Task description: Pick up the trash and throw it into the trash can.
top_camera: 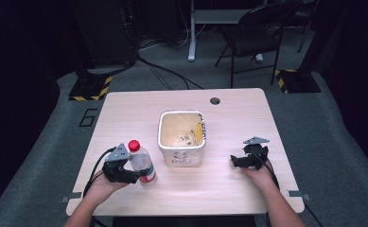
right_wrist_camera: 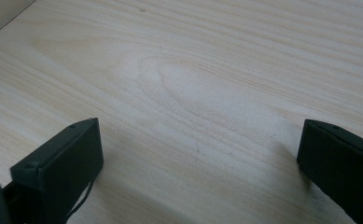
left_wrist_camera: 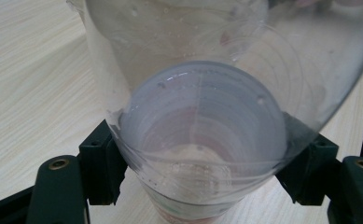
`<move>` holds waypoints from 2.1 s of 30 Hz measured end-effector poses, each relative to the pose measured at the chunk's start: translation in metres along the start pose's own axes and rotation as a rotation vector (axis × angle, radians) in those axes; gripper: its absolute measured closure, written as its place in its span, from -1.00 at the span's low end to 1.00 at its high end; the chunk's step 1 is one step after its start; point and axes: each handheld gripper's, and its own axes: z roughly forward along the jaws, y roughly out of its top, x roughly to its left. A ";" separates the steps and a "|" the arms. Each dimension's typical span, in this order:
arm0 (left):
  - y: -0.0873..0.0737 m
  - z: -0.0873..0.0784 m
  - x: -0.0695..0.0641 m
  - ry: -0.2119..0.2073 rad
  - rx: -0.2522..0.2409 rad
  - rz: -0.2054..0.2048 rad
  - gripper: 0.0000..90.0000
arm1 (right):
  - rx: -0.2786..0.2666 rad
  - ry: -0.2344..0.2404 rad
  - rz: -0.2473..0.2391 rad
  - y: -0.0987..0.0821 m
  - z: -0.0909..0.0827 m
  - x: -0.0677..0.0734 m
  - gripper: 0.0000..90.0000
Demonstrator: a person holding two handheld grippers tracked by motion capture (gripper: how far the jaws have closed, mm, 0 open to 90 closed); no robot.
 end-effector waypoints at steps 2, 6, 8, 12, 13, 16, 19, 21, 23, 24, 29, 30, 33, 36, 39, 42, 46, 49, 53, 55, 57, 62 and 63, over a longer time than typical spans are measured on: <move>0.001 -0.001 0.001 -0.003 -0.003 -0.001 -0.39 | 0.000 0.000 0.000 0.000 0.000 0.000 -1.00; 0.004 -0.004 0.003 0.000 -0.006 -0.005 -0.39 | 0.000 0.000 0.000 0.000 0.000 0.000 -1.00; 0.006 -0.006 0.004 0.003 -0.006 -0.011 -0.39 | 0.000 0.000 0.000 0.000 0.000 0.000 -1.00; 0.011 -0.009 0.007 0.017 -0.004 -0.006 -0.39 | 0.000 0.000 0.000 0.000 0.000 0.000 -1.00; 0.013 -0.010 0.007 0.017 0.002 -0.004 -0.39 | 0.000 0.000 0.000 0.000 0.000 0.000 -1.00; 0.018 -0.012 0.009 0.026 -0.001 -0.002 -0.39 | 0.000 0.000 0.000 0.000 0.000 0.000 -1.00; 0.024 -0.015 0.011 0.031 -0.003 -0.006 -0.38 | 0.000 0.000 0.000 0.000 0.000 0.000 -1.00; 0.028 -0.017 0.013 0.037 -0.003 -0.005 -0.38 | 0.000 0.000 0.000 0.000 0.000 0.000 -1.00; 0.031 -0.019 0.014 0.041 -0.002 -0.007 -0.38 | 0.000 0.000 0.000 0.000 0.000 0.000 -1.00; 0.033 -0.020 0.014 0.044 -0.006 -0.008 -0.38 | 0.000 0.000 0.000 0.000 0.000 0.000 -1.00; 0.045 -0.026 0.017 0.055 -0.010 -0.006 -0.38 | 0.000 0.000 0.000 0.000 0.000 0.000 -1.00; 0.048 -0.027 0.017 0.057 -0.011 -0.006 -0.38 | 0.000 0.000 0.000 0.000 0.000 0.000 -1.00; 0.054 -0.031 0.019 0.057 -0.015 -0.008 -0.38 | 0.000 0.000 0.000 0.000 0.000 0.000 -1.00; 0.060 -0.033 0.020 0.060 -0.010 -0.004 -0.38 | 0.000 0.000 0.000 0.000 0.000 0.000 -1.00; 0.066 -0.035 0.021 0.060 -0.006 -0.001 -0.38 | 0.000 0.001 0.000 0.000 0.000 0.000 -1.00; 0.072 -0.037 0.021 0.060 0.003 0.012 -0.38 | 0.000 0.000 0.000 0.000 0.000 0.000 -1.00; 0.078 -0.038 0.022 0.062 0.008 0.016 -0.38 | 0.000 0.000 0.000 0.000 0.000 0.000 -1.00; 0.084 -0.039 0.023 0.062 0.013 0.014 -0.38 | 0.000 0.000 -0.002 0.000 0.000 0.000 -1.00; 0.091 -0.040 0.024 0.063 0.018 0.009 -0.38 | -0.001 0.002 -0.002 0.000 0.000 0.000 -1.00; 0.093 -0.041 0.025 0.059 0.016 0.006 -0.38 | -0.001 0.002 -0.002 0.000 0.000 0.000 -1.00; 0.096 -0.042 0.026 0.056 0.016 0.003 -0.38 | -0.001 0.002 -0.002 0.000 0.000 0.000 -1.00; 0.103 -0.043 0.026 0.053 0.016 0.011 -0.38 | 0.000 0.000 -0.003 0.000 0.000 0.000 -1.00; 0.105 -0.044 0.026 0.052 0.013 0.011 -0.38 | -0.001 0.000 -0.003 0.000 0.000 0.000 -1.00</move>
